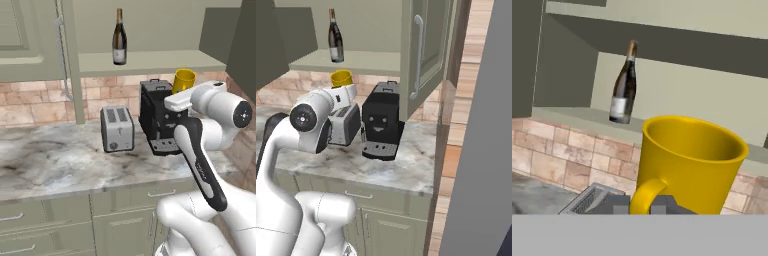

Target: Open the cabinet directly in front. Then move the wine and the mug to the dining counter with the candle on it.

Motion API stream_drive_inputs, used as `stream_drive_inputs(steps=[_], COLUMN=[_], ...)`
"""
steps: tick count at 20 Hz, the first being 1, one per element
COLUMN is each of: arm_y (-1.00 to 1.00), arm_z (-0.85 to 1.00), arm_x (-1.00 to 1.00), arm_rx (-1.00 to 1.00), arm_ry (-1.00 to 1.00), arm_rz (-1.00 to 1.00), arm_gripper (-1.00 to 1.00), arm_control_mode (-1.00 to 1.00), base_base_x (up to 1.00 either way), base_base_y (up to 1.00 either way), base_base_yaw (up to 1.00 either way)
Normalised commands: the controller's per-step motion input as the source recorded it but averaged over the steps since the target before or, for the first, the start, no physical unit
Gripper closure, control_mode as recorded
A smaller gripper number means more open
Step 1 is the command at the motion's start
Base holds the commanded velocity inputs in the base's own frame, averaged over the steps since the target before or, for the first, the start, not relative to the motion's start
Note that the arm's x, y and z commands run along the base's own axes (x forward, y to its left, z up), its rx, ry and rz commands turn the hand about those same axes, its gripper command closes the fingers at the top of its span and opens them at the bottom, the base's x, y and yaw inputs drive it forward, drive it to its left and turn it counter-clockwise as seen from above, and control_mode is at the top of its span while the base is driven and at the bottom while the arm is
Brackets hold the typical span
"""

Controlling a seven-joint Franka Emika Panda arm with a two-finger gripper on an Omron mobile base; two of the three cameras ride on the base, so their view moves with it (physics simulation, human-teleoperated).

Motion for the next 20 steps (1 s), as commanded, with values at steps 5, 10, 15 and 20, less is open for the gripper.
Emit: stream_drive_inputs(steps=[5,10,15,20], arm_y=[0.0,0.0,0.0,0.0], arm_z=[0.0,0.0,0.0,0.0], arm_x=[0.0,0.0,0.0,0.0], arm_rx=[0.0,0.0,0.0,0.0], arm_ry=[0.0,0.0,0.0,0.0], arm_rz=[0.0,0.0,0.0,0.0], arm_gripper=[1.0,1.0,1.0,1.0], arm_control_mode=[1.0,1.0,1.0,1.0], base_base_x=[-0.48,-0.14,0.0,-0.01], base_base_y=[0.47,0.24,0.07,0.08], base_base_yaw=[0.51,0.89,0.95,0.93])
